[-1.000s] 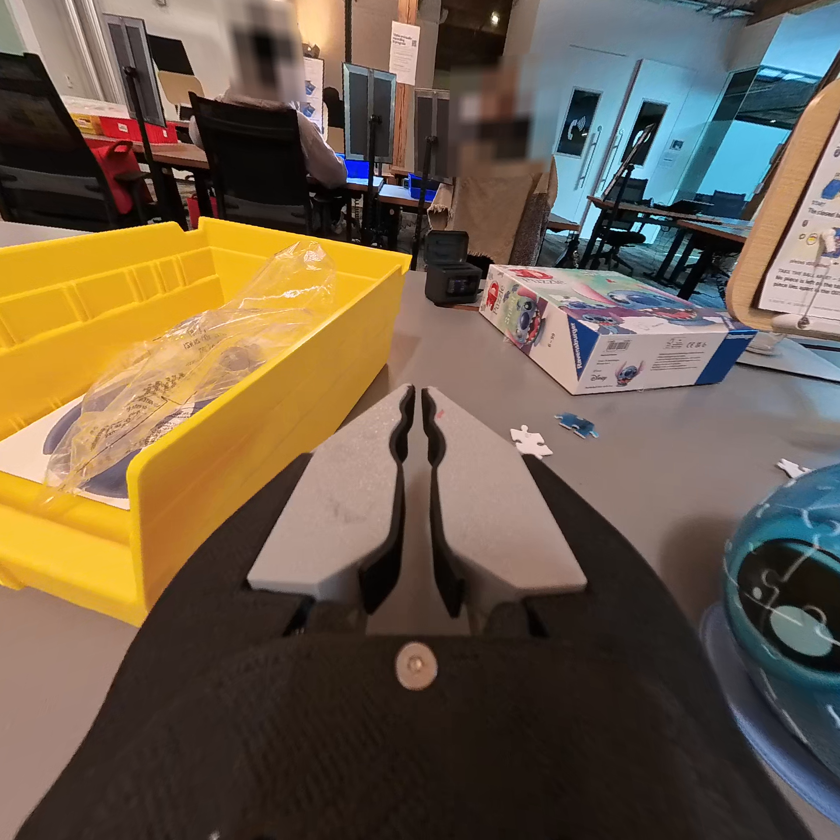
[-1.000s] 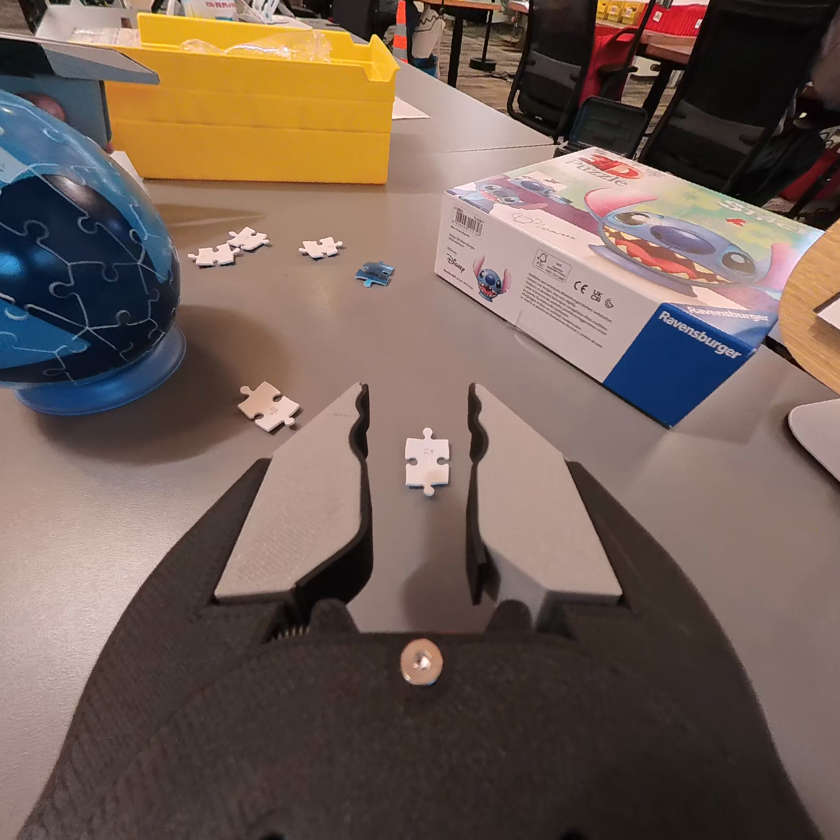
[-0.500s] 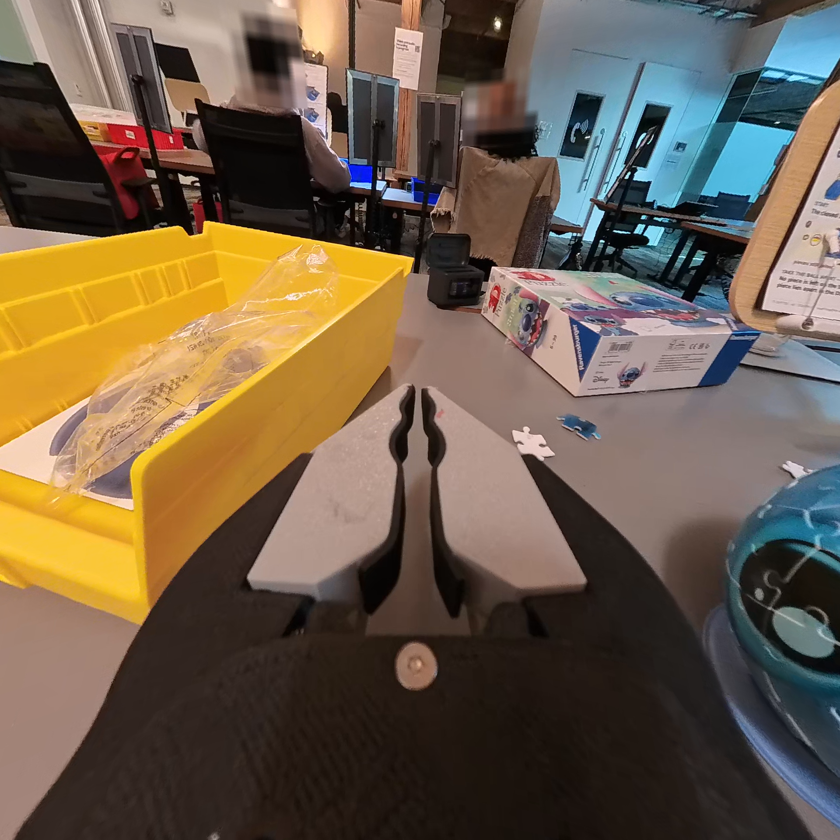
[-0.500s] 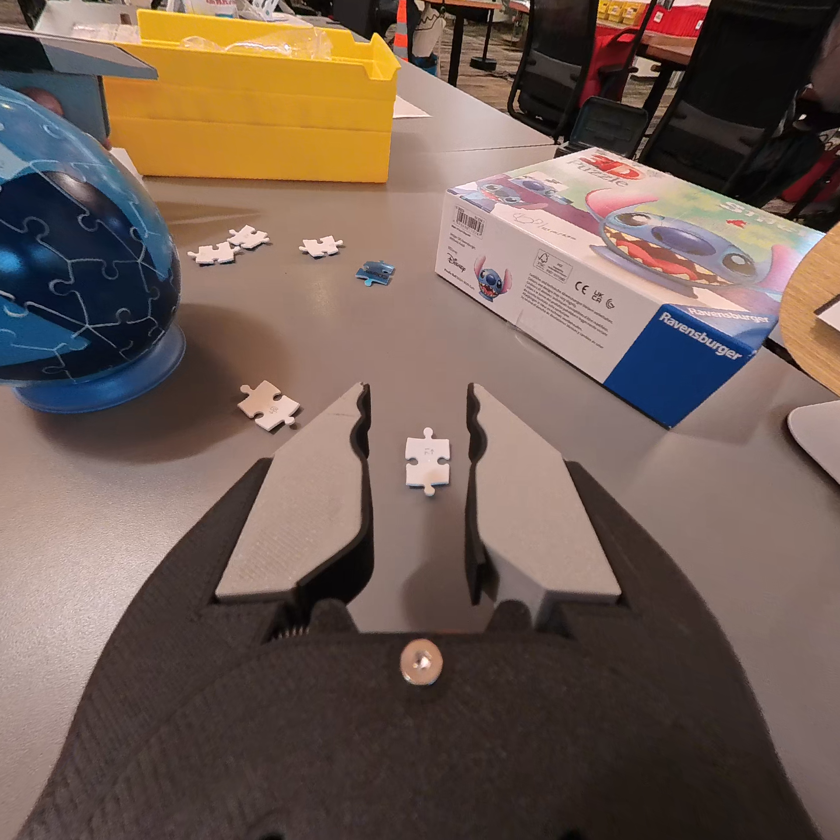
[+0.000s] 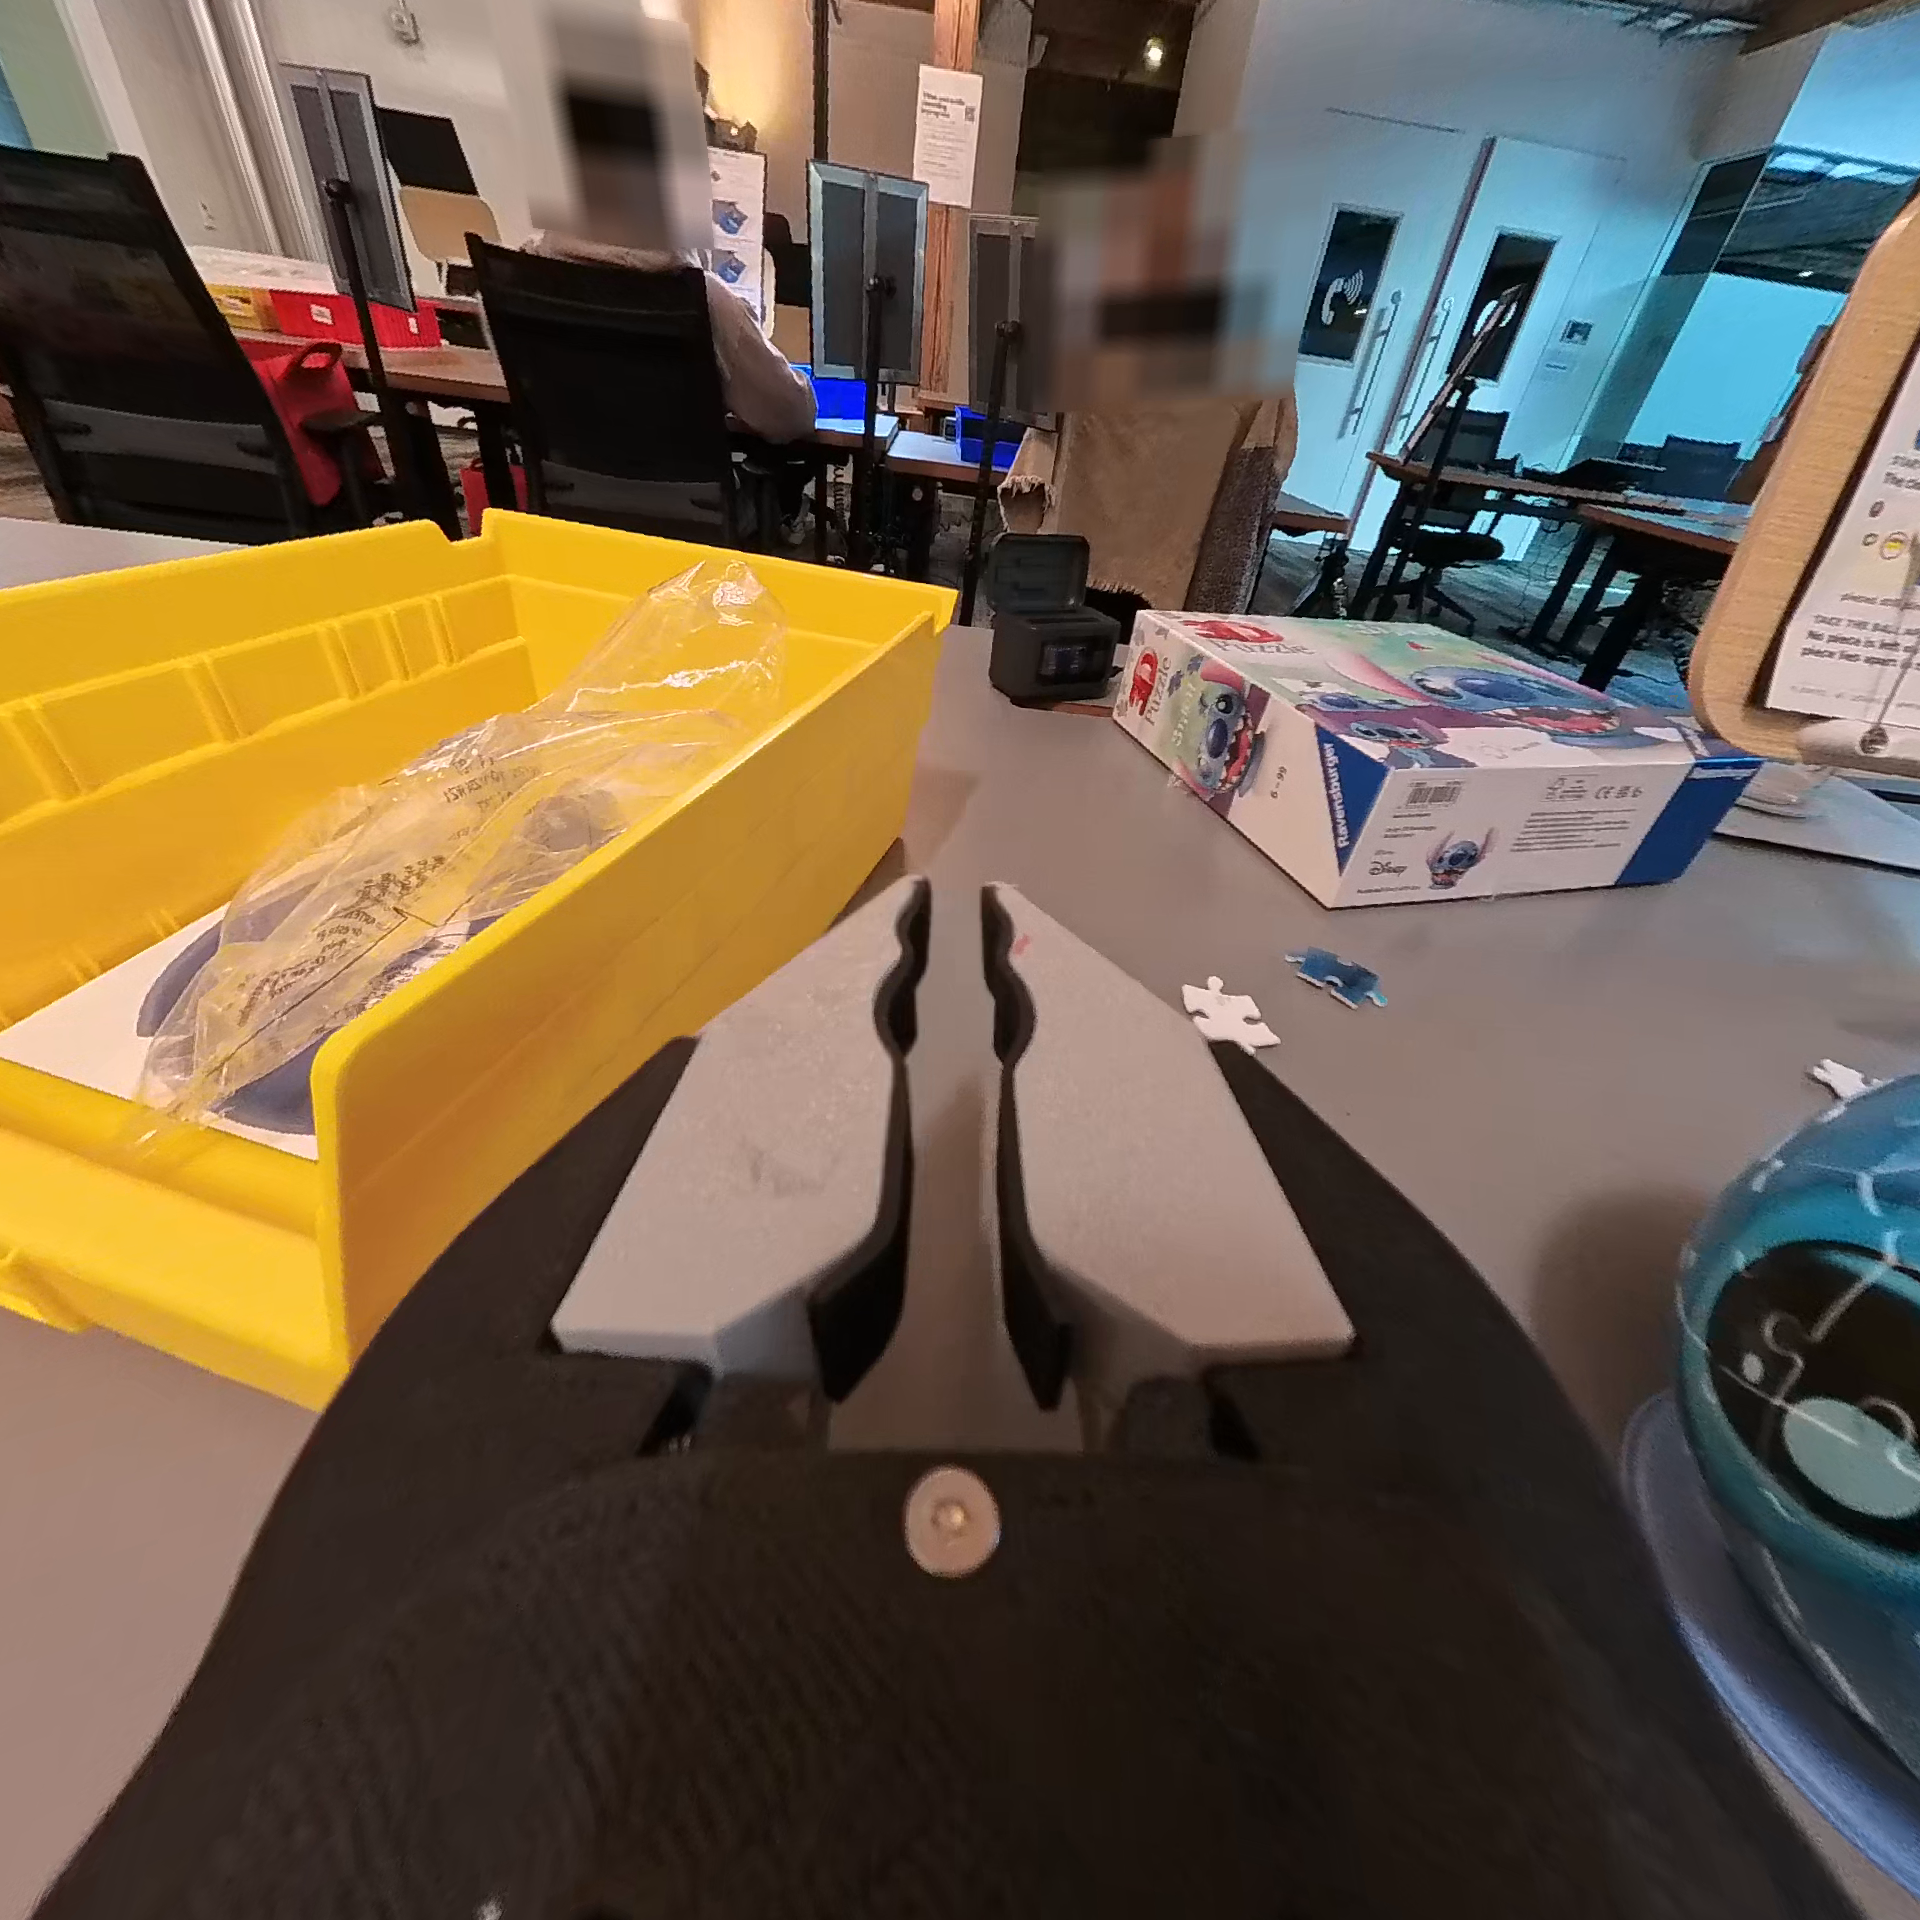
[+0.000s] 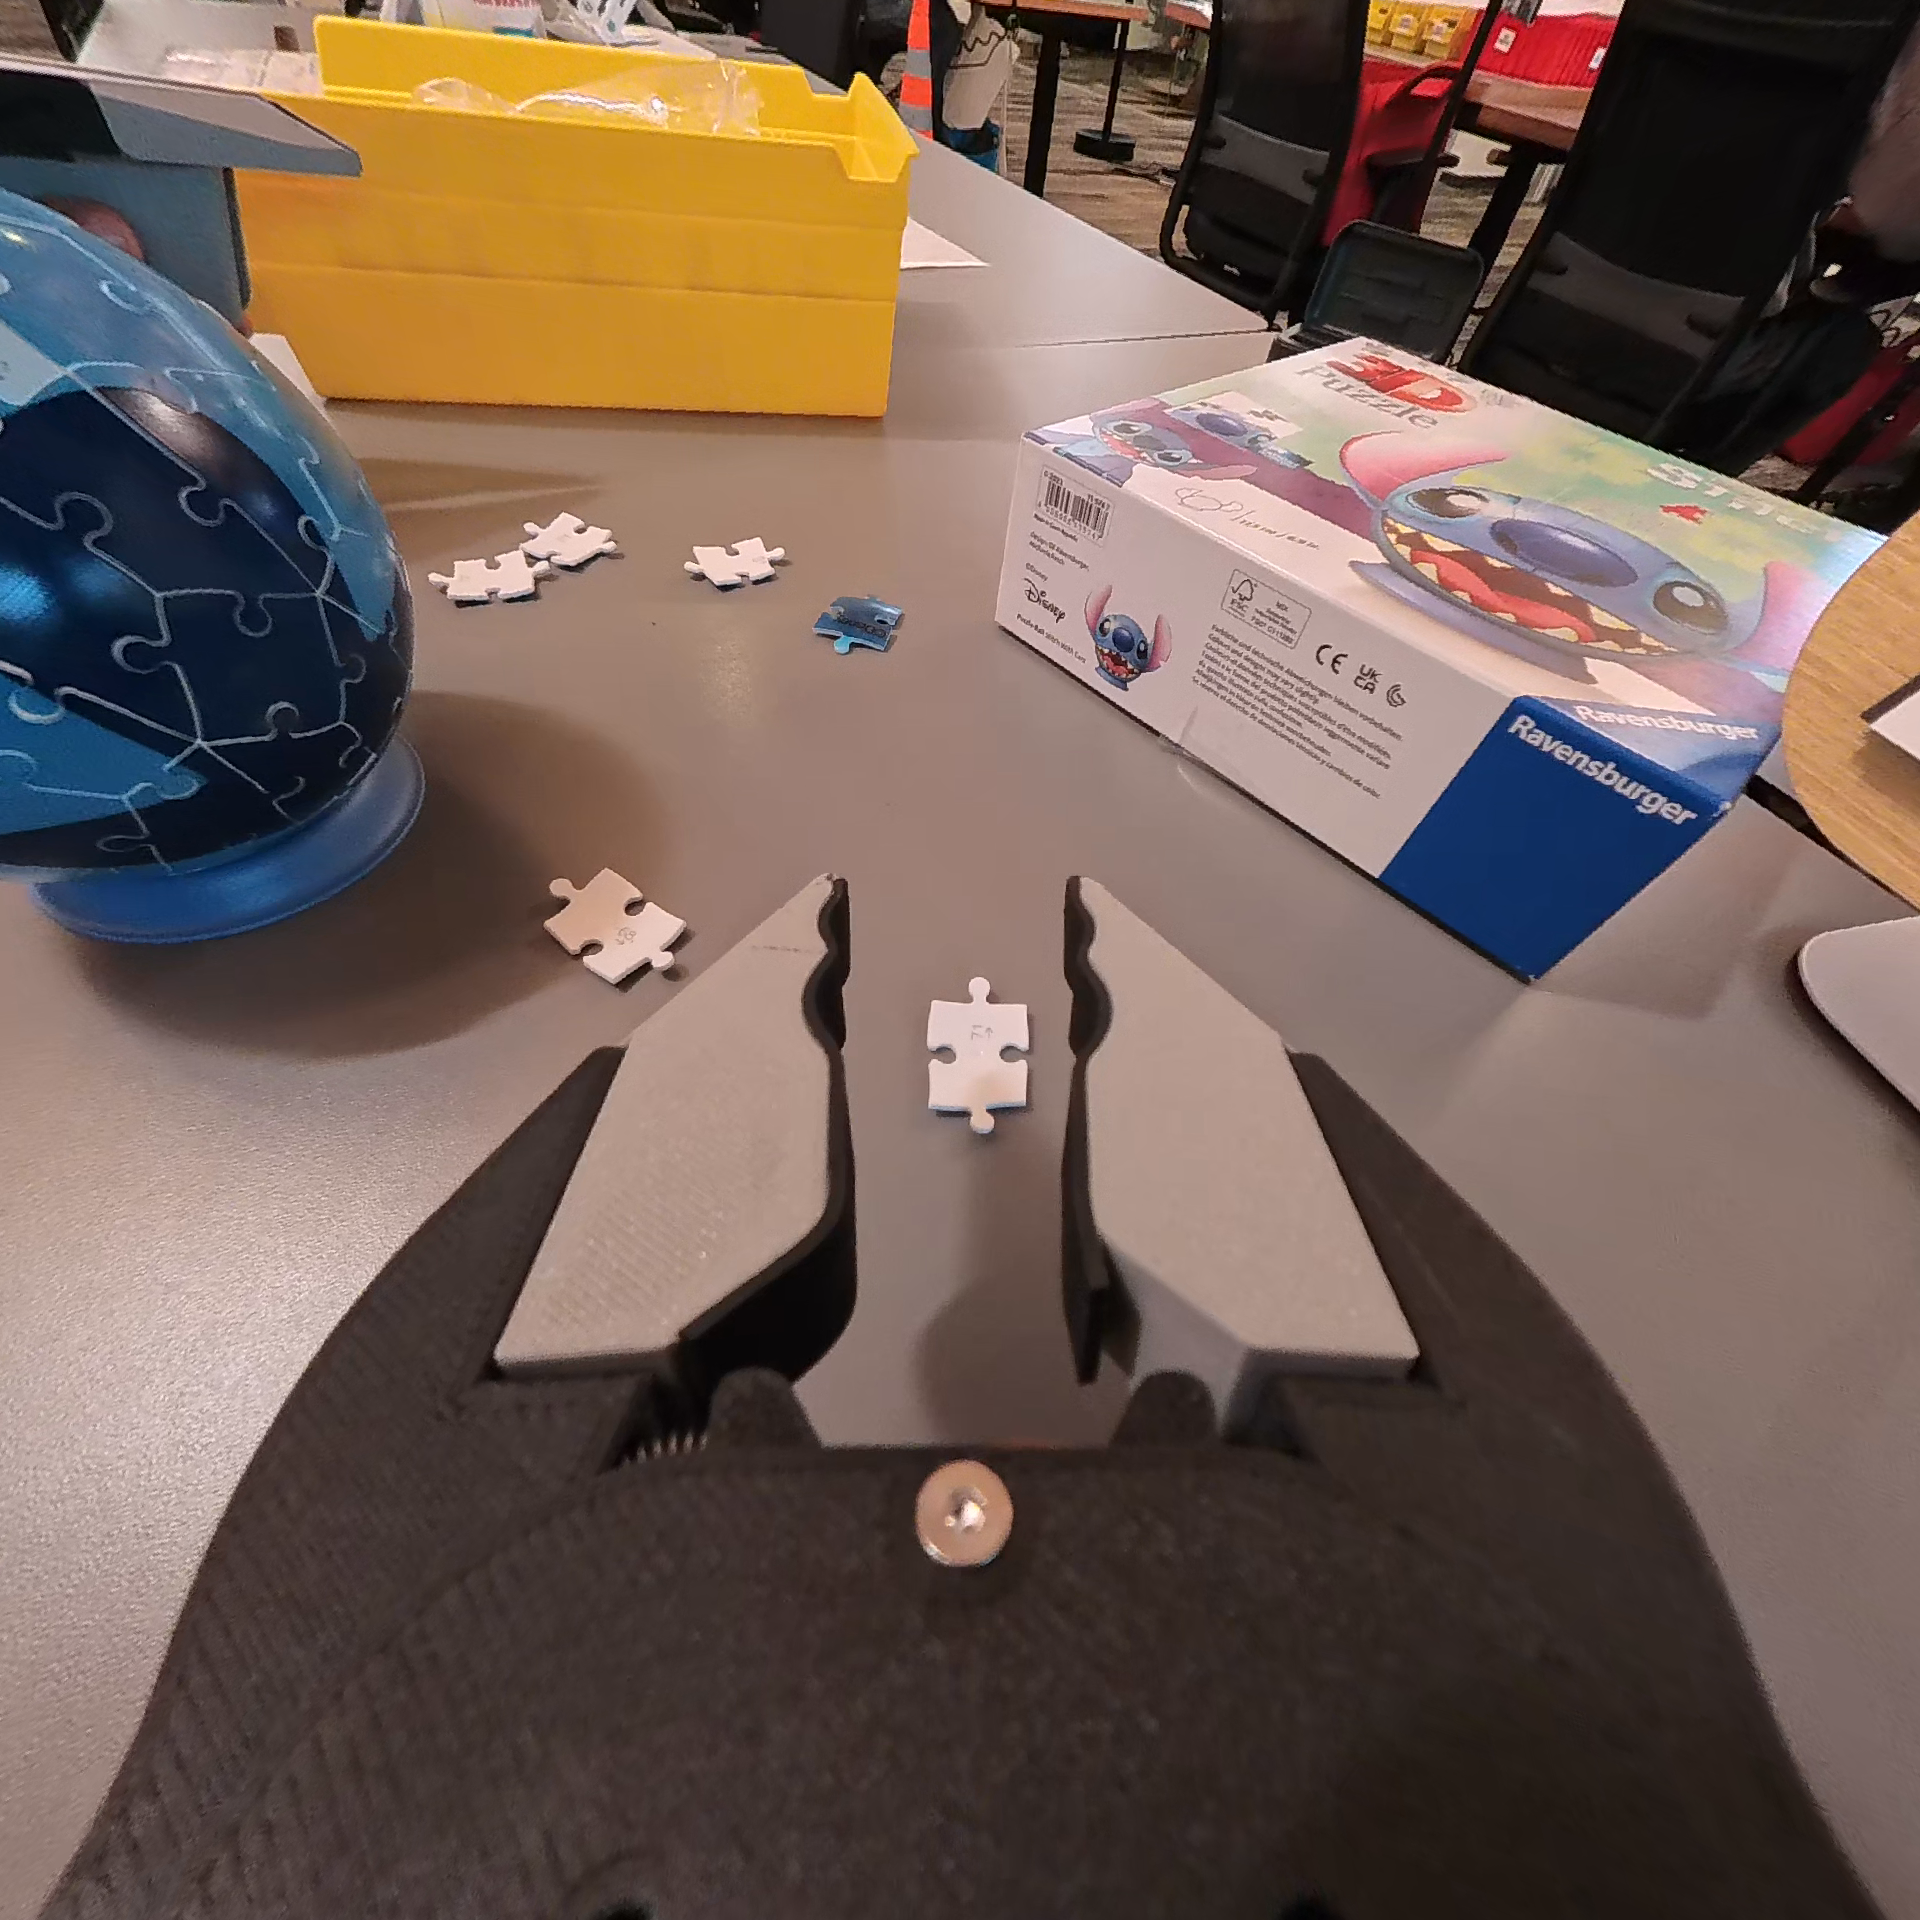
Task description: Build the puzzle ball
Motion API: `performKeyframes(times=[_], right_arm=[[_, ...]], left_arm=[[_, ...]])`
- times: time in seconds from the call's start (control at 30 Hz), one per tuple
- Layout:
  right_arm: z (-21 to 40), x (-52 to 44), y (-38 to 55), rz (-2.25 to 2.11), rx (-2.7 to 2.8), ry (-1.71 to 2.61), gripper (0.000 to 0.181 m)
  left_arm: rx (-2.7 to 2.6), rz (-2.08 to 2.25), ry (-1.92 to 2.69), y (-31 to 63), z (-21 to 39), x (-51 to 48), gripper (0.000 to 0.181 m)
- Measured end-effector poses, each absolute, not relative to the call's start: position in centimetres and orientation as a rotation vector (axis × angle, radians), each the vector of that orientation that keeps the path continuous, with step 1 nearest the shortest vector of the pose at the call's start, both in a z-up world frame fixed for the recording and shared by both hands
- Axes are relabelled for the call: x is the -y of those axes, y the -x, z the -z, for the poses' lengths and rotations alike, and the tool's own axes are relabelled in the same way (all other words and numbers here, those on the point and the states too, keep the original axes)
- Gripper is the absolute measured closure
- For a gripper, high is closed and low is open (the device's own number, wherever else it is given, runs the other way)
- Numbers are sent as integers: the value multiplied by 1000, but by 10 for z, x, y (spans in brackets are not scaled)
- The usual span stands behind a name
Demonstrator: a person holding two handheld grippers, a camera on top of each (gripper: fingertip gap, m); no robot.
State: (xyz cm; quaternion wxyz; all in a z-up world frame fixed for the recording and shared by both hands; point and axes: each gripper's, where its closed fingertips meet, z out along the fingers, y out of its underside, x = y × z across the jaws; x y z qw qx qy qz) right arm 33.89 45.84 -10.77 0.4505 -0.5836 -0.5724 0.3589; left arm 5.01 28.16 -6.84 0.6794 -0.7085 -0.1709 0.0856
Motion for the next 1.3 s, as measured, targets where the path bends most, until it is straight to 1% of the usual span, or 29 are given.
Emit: performKeyframes(times=[0.07,0.13,0.23,0.27,0.3,0.4,0.53,0.63,0.83,0.9,0.93,0.97,1.0,1.07,1.17,1.23,1.3], right_arm=[[107,-458,-339,-888,1415,1441,143],[107,-457,-339,-887,1417,1431,143],[105,-456,-339,-872,1413,1412,142],[103,-455,-339,-871,1411,1404,139],[102,-454,-339,-873,1409,1394,136],[102,-452,-339,-857,1419,1379,136],[104,-453,-338,-840,1428,1377,137],[104,-453,-338,-836,1429,1377,138],[106,-450,-337,-833,1448,1375,139],[104,-446,-335,-848,1458,1362,142],[100,-444,-334,-863,1457,1343,148],[93,-442,-332,-882,1444,1327,153],[85,-440,-329,-915,1427,1319,152],[74,-430,-318,-1021,1441,1318,148],[74,-425,-291,-1088,1521,1363,145],[80,-427,-264,-1075,1559,1410,144],[93,-428,-234,-1061,1613,1500,138]], left_arm=[[383,-211,1596,-50,69,-282,166],[380,-225,1604,-50,70,-282,148],[380,-233,1608,-50,70,-283,130],[381,-232,1607,-50,70,-283,125],[381,-230,1605,-50,70,-282,122],[379,-227,1603,-50,69,-282,113],[376,-220,1602,-51,69,-282,114],[375,-220,1603,-51,69,-282,123],[370,-216,1609,-52,70,-283,133],[326,-178,1608,-61,69,-286,135],[308,-169,1618,-64,70,-287,137],[293,-163,1634,-66,71,-289,134],[276,-147,1644,-69,72,-290,131],[290,-112,1631,-67,71,-289,133],[333,-55,1616,-62,71,-287,131],[338,-71,1593,-61,68,-285,134],[304,-118,1585,-65,65,-284,141]])
